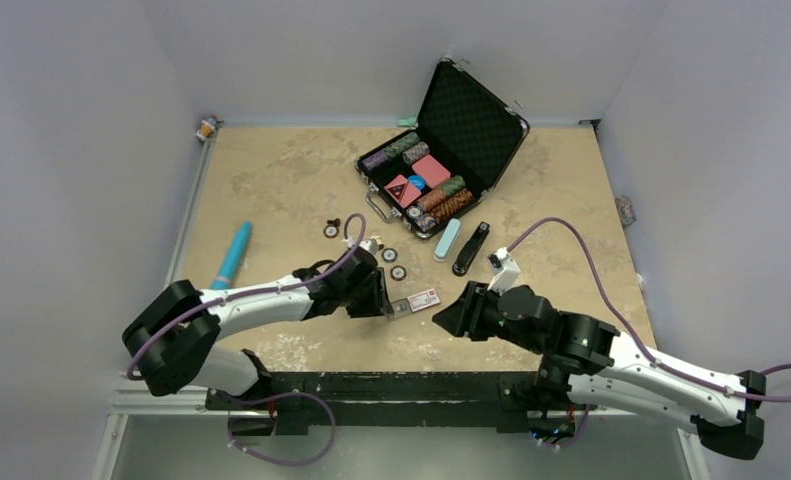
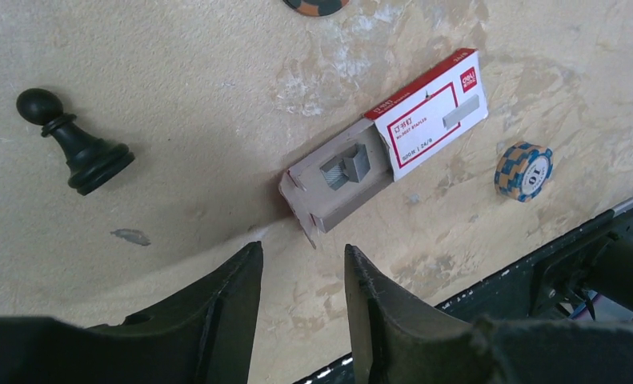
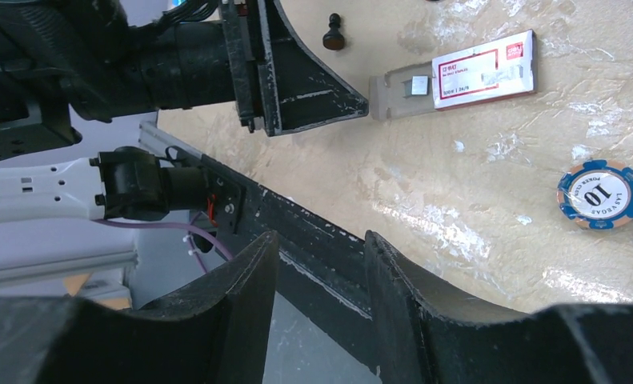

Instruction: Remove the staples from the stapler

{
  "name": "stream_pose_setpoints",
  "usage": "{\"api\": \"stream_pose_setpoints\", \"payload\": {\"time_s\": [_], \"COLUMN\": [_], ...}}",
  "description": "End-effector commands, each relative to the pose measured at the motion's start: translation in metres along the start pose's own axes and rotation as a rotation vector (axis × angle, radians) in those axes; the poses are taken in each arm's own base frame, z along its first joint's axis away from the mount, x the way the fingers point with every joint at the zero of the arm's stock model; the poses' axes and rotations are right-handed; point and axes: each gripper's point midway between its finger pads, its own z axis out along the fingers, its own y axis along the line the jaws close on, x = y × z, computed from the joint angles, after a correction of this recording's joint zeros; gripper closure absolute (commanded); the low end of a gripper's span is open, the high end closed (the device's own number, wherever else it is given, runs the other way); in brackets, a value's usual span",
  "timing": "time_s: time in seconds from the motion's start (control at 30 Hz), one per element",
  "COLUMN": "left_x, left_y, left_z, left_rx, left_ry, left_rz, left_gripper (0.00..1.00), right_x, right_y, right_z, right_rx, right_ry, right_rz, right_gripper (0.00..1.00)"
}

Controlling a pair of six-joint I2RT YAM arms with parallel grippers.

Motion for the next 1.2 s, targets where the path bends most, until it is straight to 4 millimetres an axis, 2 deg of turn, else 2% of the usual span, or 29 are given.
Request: {"api": "stream_pose_setpoints", "payload": {"time_s": [0.0, 0.27, 0.67, 0.83, 1.1, 1.17], "left_x": [-0.009, -0.006, -0.005, -0.008, -0.012, -0.012], "left_y": [-0.009, -0.01, -0.009, -0.009, -0.007, 0.0], "left_z": [0.01, 0.023, 0.029, 0.023, 0.002, -0.003], "left_rx": [0.025, 0.028, 0.016, 0.001, -0.025, -0.057], "left_ry": [-0.035, -0.018, -0.006, -0.013, -0.021, -0.029], "left_rz": [-0.018, -0.029, -0.038, -0.027, -0.001, 0.012], "left_gripper": [0.55, 0.61, 0.83, 0.92, 0.97, 0.98], "right_x": [0.002, 0.003, 0.007, 0.009, 0.013, 0.015], "right_y": [-0.001, -0.003, -0.006, -0.008, -0.008, -0.006], "right_z": [-0.004, -0.003, 0.002, 0.003, 0.006, 0.008], "right_rx": [-0.002, 0.007, 0.02, 0.024, 0.018, 0.015], "right_ry": [0.009, 0.011, 0.024, 0.028, 0.044, 0.051], "right_rz": [0.011, 0.006, -0.003, -0.002, 0.004, 0.008], "right_gripper": [0.52, 0.53, 0.53, 0.54, 0.54, 0.54]}}
